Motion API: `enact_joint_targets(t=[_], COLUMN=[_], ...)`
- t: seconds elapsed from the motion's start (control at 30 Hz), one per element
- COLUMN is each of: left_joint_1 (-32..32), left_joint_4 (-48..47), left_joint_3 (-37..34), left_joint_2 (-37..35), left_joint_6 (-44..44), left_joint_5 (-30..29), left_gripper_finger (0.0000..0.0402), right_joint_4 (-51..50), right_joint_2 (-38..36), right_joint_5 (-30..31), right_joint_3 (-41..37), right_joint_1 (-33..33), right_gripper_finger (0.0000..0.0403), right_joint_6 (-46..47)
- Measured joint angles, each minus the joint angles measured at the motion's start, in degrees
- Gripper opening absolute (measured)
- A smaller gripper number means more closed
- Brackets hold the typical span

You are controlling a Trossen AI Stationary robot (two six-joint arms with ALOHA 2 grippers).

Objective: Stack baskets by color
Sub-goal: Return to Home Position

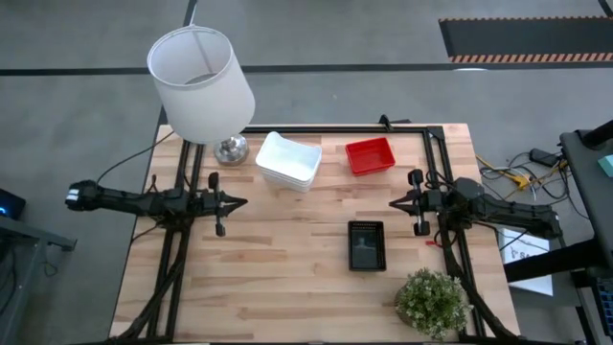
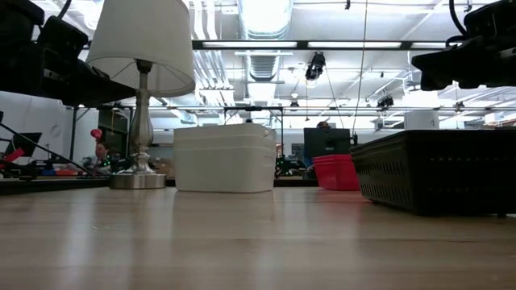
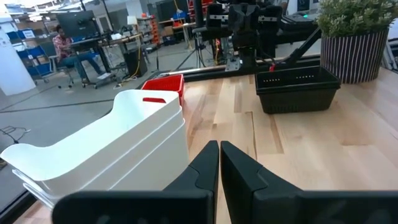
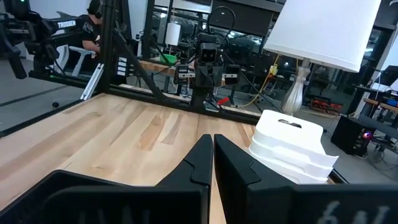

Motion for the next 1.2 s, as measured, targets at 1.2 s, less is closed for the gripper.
enact_joint_targets(t=[1.2], left_joint_1=[0.0], left_joint_4=[0.0], left_joint_3=[0.0], left_joint_2=[1.9], left_joint_6=[0.0], left_joint_5=[0.0], left_gripper_finger=[0.0], right_joint_4=[0.0], right_joint_2=[0.0], right_joint_5=[0.0], right_joint_3=[0.0], right_joint_1=[0.0], right_gripper_finger=[0.0009], right_joint_6=[0.0])
